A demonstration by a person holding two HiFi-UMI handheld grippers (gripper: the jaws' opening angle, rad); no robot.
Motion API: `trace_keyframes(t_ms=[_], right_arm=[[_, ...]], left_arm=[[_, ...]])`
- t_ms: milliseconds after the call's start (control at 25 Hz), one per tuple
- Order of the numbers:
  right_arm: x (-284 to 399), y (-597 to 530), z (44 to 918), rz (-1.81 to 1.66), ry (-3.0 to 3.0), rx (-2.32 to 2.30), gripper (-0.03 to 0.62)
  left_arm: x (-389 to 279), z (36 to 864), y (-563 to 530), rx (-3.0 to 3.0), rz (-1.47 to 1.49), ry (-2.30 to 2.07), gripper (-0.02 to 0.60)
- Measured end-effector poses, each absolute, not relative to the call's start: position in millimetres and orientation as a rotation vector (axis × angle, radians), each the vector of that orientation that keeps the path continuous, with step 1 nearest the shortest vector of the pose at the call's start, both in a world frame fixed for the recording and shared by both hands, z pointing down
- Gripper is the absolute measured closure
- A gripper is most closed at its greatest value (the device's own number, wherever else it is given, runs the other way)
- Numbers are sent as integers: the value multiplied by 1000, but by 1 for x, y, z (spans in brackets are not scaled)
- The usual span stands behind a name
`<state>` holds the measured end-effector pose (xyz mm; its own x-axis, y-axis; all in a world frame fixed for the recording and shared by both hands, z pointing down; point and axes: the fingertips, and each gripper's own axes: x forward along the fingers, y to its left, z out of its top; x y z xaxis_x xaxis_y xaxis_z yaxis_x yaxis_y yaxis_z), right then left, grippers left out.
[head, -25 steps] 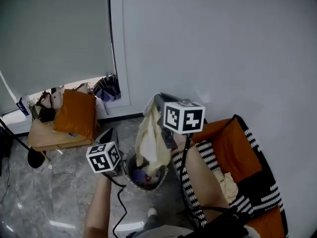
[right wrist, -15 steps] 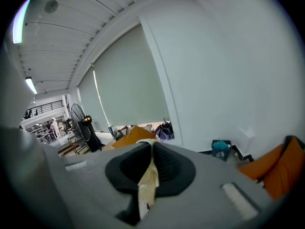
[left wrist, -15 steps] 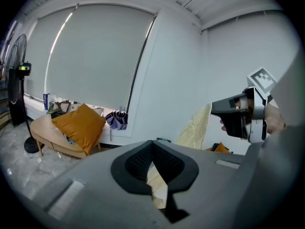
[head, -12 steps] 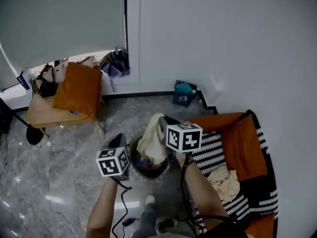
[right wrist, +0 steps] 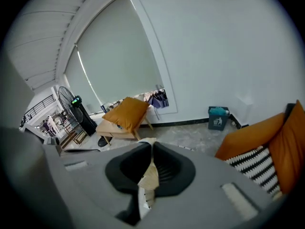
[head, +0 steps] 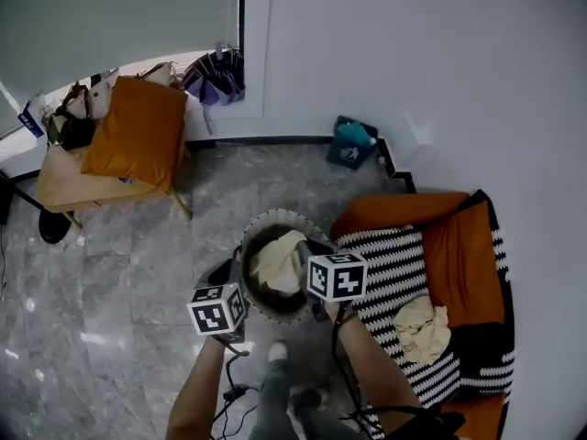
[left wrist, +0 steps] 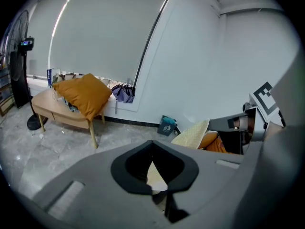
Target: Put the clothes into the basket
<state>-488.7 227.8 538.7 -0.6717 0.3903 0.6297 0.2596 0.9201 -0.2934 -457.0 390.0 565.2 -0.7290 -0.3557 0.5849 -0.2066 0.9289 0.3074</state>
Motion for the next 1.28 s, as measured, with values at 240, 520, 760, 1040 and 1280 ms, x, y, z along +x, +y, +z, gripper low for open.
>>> trace_keyframes(t_ms=[240, 520, 760, 1040, 1280], right_arm=[[-481, 233, 602, 230, -2255, -440, 575], [-476, 228, 656, 205, -2148, -408, 489], [-460, 206, 672, 228, -2112, -363, 471], [-440, 153, 667, 240, -2129, -275, 471], [-407, 78, 657, 290, -2161, -110, 471]], left_arm=[[-450, 622, 389, 358, -332, -2320, 586], [-450, 658, 392, 332, -348, -2271, 586], [-448, 670, 385, 336, -347, -2231, 586], [-458, 662, 328, 469, -292, -2202, 586], [-458, 648, 245, 662, -218, -2160, 586]])
